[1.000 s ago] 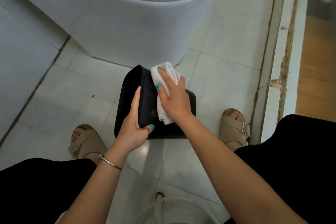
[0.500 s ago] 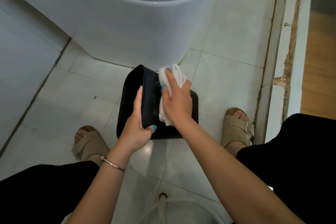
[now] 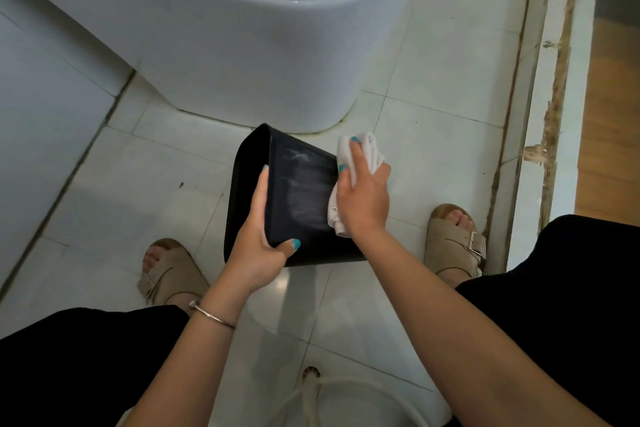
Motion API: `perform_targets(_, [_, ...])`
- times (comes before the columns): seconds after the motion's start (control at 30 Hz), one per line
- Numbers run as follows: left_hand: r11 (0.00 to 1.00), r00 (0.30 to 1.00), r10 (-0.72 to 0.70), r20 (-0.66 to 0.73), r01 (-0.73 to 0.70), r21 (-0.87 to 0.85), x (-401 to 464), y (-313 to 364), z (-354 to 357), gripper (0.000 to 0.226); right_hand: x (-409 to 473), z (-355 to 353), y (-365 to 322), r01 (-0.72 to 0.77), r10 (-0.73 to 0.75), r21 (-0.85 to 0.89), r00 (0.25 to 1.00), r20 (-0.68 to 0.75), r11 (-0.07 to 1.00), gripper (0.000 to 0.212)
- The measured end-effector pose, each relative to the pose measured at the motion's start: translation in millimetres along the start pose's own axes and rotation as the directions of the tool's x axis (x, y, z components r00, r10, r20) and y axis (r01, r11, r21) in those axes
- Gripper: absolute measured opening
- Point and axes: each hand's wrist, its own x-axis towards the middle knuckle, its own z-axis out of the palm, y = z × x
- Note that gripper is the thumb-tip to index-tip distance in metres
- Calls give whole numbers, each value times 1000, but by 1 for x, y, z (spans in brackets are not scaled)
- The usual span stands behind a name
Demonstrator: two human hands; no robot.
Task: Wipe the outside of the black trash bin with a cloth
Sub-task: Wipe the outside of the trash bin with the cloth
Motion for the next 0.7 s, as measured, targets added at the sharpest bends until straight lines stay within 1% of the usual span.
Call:
perform_targets(0.03, [1000, 1000, -3, 8, 3, 10, 1, 0, 2, 113, 0, 0, 1, -23, 23, -3, 1000, -14, 1000, 47])
perform_targets(0.1, [999, 1000, -12, 9, 11, 30, 3, 0, 2, 115, -3, 0, -7, -4, 4, -25, 1000, -25, 1000, 48])
perform_targets(0.2, [999, 1000, -25, 12, 25, 24, 3, -1, -1, 117, -11, 4, -38, 96, -95, -24, 995, 6, 995, 50])
perform_targets(0.3, [999, 1000, 0, 13, 0, 40, 3, 0, 0, 117, -24, 9, -74, 262, -262, 10, 965, 21, 965, 51])
perform_targets(0.37, [1000, 1000, -10, 9, 10, 19, 2, -2, -1, 116, -27, 12, -82, 303, -302, -11, 953, 31, 953, 50])
perform_targets(0.47, [1000, 1000, -7, -15, 7, 16, 0, -5, -4, 116, -21, 13, -70, 226, -225, -35, 974, 25, 973, 50])
perform_targets(0.6, [1000, 999, -28, -35, 27, -11, -2, -4, -9, 116, -12, 7, -20, 110, -110, -67, 994, -3, 992, 50])
perform_targets(0.7, [999, 999, -47, 7, 47, 6, 0, 1, -3, 114, -2, -5, 20, -85, 85, -60, 996, -4, 995, 46])
